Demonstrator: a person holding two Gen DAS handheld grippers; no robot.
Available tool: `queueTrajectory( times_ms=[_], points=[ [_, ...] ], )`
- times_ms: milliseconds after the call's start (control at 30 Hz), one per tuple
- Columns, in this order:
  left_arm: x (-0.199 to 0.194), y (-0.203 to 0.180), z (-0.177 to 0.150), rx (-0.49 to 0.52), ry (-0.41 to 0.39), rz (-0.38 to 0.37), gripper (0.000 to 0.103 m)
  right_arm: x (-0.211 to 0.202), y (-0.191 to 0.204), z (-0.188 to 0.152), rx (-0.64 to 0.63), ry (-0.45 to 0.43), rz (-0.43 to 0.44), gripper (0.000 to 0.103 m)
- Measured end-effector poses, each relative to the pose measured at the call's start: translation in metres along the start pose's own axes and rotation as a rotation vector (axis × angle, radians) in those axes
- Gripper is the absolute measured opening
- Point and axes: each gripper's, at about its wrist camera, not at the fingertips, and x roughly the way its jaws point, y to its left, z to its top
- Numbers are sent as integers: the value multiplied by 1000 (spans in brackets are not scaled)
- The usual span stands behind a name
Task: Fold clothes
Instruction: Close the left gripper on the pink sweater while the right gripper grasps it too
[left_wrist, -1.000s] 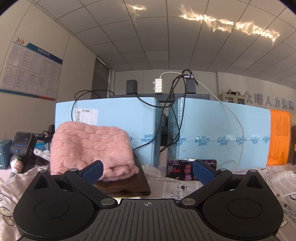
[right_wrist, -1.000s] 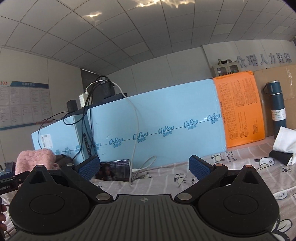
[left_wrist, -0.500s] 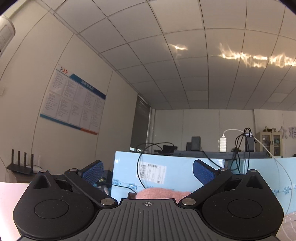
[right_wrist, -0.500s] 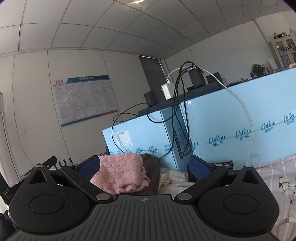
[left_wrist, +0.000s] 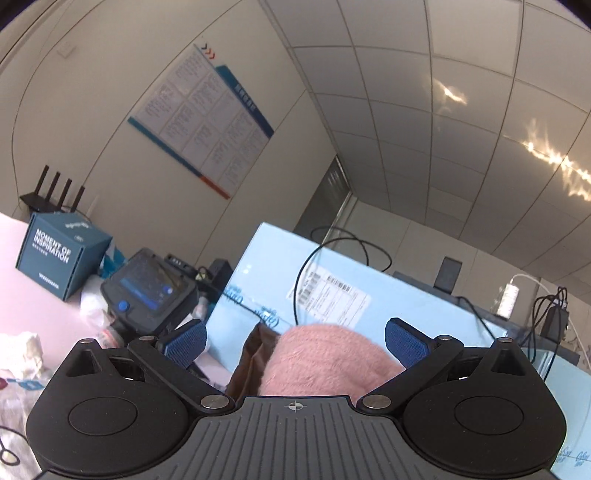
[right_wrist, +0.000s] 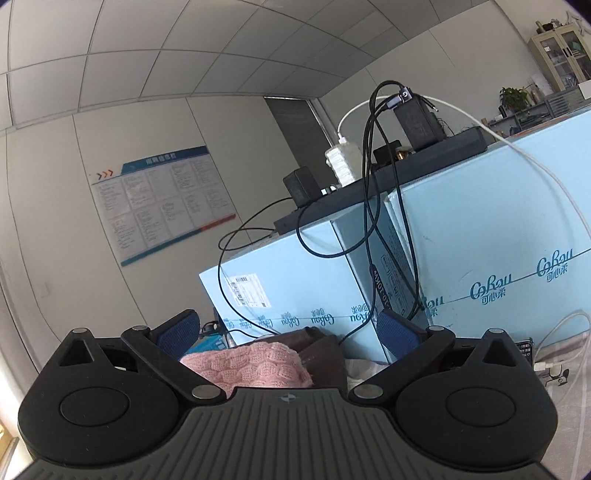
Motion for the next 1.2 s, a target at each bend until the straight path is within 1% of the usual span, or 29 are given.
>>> queueTrajectory(
  times_ms=[33,67,133,200,300,367,467,533,600,667,733,767,833,867,933,1000,1033,1100,1200],
  points=[
    [5,7,-5,-9,32,3,103,11,1,-7,-27,11,-1,103],
    [5,11,-6,-16,46,-4,103,23,2,-15,-50,23,-3,103],
    [2,14,-7,-22,48,-17,103,49,6,-32,-71,49,-3,103],
    [4,12,-11,-12,67,-19,103,80,9,-50,-68,81,12,103],
    [14,5,-18,-2,109,-31,103,124,14,-75,-37,158,13,103],
    [21,3,-22,11,139,-61,103,141,14,-88,-11,183,7,103],
    [30,0,-28,32,197,-58,103,163,14,-107,27,211,-5,101],
    [35,-1,-32,40,232,-57,103,165,12,-114,34,208,2,100],
    [39,0,-36,37,258,-54,103,163,9,-119,32,199,13,96],
    [41,-1,-40,47,270,-41,103,161,5,-121,28,197,27,90],
    [40,-4,-42,70,266,-39,103,158,2,-122,41,197,52,76],
    [39,-7,-44,86,261,-38,102,156,1,-123,51,197,61,73],
    [37,-10,-46,113,249,-14,100,152,3,-125,42,185,57,65],
    [36,-11,-46,120,246,-12,98,150,4,-127,33,177,52,63],
    [34,-11,-46,123,234,-22,89,147,8,-129,9,160,53,55],
    [31,-12,-46,132,219,-34,74,143,13,-129,-14,150,71,50],
    [29,-12,-45,132,205,-40,71,142,14,-129,-16,151,81,46],
    [25,-13,-44,133,178,-51,63,139,17,-127,-14,156,101,43],
    [18,-14,-40,123,125,-76,58,133,16,-120,30,172,166,40]
  ],
)
